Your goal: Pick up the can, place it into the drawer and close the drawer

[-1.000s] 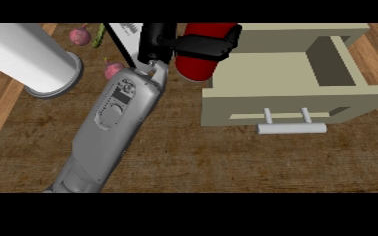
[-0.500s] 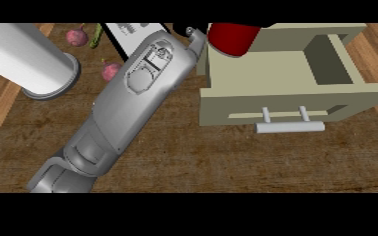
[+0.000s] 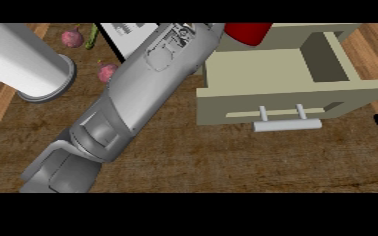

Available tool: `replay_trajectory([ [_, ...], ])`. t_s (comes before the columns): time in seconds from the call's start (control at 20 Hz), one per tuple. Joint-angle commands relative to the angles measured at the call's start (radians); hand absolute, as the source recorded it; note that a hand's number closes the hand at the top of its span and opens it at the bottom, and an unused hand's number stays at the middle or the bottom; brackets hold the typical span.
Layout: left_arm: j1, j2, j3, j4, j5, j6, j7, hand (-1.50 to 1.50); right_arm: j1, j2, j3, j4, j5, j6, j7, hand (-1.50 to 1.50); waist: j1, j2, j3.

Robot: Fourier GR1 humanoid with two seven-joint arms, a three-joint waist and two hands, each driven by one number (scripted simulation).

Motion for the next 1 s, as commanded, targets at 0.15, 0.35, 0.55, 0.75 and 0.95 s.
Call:
replay_trajectory([
  [0.15, -0.076, 0.0, -0.074, 0.167, 0.079, 0.016, -0.062, 1.5, -0.043, 0.003, 0.027, 0.029, 0.022, -0.006, 0.013, -1.5, -0.024, 0.009, 0.001],
  [0.35, -0.03, 0.0, -0.125, 0.168, 0.149, 0.015, -0.104, 1.5, -0.045, 0.001, 0.008, 0.039, 0.023, -0.01, -0.008, -1.5, -0.029, 0.007, 0.001],
  [0.55, -0.1, 0.0, -0.132, 0.249, 0.146, 0.016, -0.123, 1.5, -0.063, 0.0, 0.032, -0.003, 0.046, -0.028, 0.043, -1.5, -0.037, 0.01, 0.001],
  [0.75, -0.082, 0.0, -0.185, 0.255, 0.182, 0.083, -0.144, 1.5, -0.08, -0.016, 0.003, 0.06, 0.02, -0.007, -0.001, -1.5, -0.053, 0.013, 0.002],
  [0.95, -0.044, 0.0, -0.22, 0.272, 0.201, 0.076, -0.206, 1.5, -0.102, 0.003, 0.033, 0.099, 0.063, -0.02, -0.031, -1.5, -0.058, 0.019, 0.002],
])
